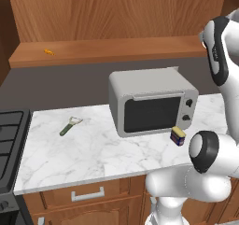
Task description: Pick the cans from the counter and place them in their designated side in the cabinet.
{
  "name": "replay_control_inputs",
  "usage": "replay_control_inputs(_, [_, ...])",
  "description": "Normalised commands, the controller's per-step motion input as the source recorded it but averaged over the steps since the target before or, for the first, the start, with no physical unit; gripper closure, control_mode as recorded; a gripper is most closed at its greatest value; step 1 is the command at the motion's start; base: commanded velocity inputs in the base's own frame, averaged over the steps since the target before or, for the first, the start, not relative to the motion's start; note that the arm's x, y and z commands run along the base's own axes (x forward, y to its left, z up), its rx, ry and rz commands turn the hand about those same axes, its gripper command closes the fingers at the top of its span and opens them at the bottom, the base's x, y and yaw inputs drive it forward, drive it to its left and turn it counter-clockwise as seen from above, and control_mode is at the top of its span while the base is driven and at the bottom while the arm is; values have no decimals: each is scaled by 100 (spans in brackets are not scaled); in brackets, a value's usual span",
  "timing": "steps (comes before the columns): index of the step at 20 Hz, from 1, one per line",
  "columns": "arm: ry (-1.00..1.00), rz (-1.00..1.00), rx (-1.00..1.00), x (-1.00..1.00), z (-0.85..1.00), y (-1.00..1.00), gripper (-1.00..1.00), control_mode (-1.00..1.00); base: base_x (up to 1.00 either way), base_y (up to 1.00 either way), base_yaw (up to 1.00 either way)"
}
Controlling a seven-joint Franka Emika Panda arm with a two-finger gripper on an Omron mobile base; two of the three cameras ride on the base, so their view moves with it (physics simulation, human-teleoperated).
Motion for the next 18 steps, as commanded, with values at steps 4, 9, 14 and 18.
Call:
replay_control_inputs(4, [4, 0, 0, 13, 0, -2, 100, -100, 0, 0, 0])
replay_control_inputs(9, [3, 0, 0, 13, 0, -3, 100, -100, 0, 0, 0])
replay_control_inputs(14, [3, 0, 0, 13, 0, -7, 100, -100, 0, 0, 0])
replay_control_inputs(18, [2, 0, 0, 13, 0, -11, 100, -100, 0, 0, 0])
